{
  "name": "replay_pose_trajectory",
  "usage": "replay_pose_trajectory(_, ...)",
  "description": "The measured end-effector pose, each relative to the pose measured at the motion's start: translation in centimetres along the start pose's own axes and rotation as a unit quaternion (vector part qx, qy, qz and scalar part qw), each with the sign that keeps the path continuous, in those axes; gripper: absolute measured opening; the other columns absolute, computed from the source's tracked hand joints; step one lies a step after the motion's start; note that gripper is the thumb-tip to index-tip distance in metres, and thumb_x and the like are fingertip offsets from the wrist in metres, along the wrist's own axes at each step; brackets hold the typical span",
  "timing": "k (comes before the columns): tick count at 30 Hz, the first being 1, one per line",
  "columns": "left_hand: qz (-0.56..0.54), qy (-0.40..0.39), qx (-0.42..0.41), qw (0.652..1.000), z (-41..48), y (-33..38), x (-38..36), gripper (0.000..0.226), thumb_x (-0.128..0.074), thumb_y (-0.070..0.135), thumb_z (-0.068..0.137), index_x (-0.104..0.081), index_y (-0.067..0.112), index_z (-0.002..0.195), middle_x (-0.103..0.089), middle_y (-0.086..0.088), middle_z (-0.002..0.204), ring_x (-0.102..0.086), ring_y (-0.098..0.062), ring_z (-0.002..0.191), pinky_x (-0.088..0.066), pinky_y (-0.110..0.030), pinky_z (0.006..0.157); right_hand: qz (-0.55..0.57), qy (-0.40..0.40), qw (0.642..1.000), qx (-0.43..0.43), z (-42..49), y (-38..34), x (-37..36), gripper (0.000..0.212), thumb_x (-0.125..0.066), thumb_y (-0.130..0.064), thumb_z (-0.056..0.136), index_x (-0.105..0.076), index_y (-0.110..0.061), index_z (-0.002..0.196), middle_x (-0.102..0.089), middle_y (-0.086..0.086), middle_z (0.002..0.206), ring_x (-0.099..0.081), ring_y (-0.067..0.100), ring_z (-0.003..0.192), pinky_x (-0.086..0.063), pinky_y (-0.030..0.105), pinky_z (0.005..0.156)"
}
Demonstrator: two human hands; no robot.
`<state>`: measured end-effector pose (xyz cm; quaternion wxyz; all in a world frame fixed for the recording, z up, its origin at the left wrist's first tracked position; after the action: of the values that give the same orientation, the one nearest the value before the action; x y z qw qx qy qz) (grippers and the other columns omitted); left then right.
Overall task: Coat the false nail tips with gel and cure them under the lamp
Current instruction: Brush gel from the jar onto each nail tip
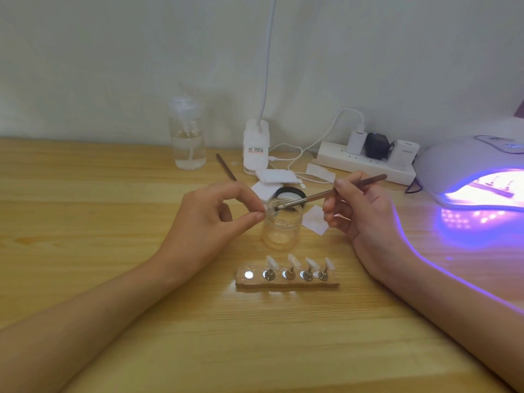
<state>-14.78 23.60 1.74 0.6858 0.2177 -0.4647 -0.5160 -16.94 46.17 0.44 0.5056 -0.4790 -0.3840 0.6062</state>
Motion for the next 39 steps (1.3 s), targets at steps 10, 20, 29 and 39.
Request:
replay_pose_trajectory(10, 0.015, 0.002, -0.01, 1.0, 0.0, 0.2, 0.0, 0.022, -0.08, 0.013, 0.08, -0.068, 0.031, 0.074, -0.064, 0.024, 0.074, -0.037, -0.004, 0.044, -0.029, -0.008, 0.049, -0.005, -0.004, 1.0, 0.007, 0.0, -0.1, -0.1, 0.013, -0.06, -0.024, 0.094, -0.053, -0.016, 0.086, -0.066, 0.004, 0.065, -0.062, 0.015, 0.056, -0.05, 0.022, 0.052)
replay_pose_trajectory(20, 0.016, 0.005, -0.017, 1.0, -0.1, 0.4, 0.0, 0.021, -0.08, 0.012, 0.079, -0.068, 0.029, 0.075, -0.067, 0.019, 0.082, -0.038, -0.005, 0.045, -0.031, -0.009, 0.05, 0.001, 0.002, 1.0, -0.002, 0.1, 0.1, 0.0, 0.015, -0.057, -0.021, 0.097, -0.052, -0.017, 0.084, -0.065, 0.003, 0.065, -0.061, 0.015, 0.055, -0.049, 0.021, 0.052)
replay_pose_trajectory(29, 0.03, 0.006, -0.019, 0.999, -0.1, 0.6, 0.0, 0.018, -0.079, 0.014, 0.079, -0.068, 0.028, 0.075, -0.066, 0.021, 0.081, -0.04, -0.006, 0.046, -0.032, -0.009, 0.051, 0.005, -0.002, 1.0, 0.0, 0.1, 0.0, -0.1, 0.015, -0.059, -0.022, 0.095, -0.052, -0.016, 0.084, -0.065, 0.004, 0.065, -0.061, 0.015, 0.056, -0.049, 0.021, 0.052)
replay_pose_trajectory(39, 0.024, 0.007, -0.014, 1.0, -0.1, 0.5, -0.1, 0.015, -0.079, 0.013, 0.079, -0.068, 0.022, 0.075, -0.065, 0.022, 0.079, -0.04, -0.006, 0.045, -0.032, -0.009, 0.05, 0.013, 0.001, 1.0, 0.006, 0.1, 0.0, 0.0, 0.013, -0.059, -0.023, 0.095, -0.052, -0.017, 0.085, -0.065, 0.003, 0.065, -0.062, 0.014, 0.056, -0.05, 0.021, 0.053)
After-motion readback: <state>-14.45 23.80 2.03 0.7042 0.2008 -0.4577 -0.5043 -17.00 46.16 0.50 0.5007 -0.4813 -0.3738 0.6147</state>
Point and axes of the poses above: each hand's wrist, its own z-axis towards the middle knuckle, its own x-axis out of the back of the hand, y = z × x, the point moved 6 cm from there along z, towards the middle knuckle
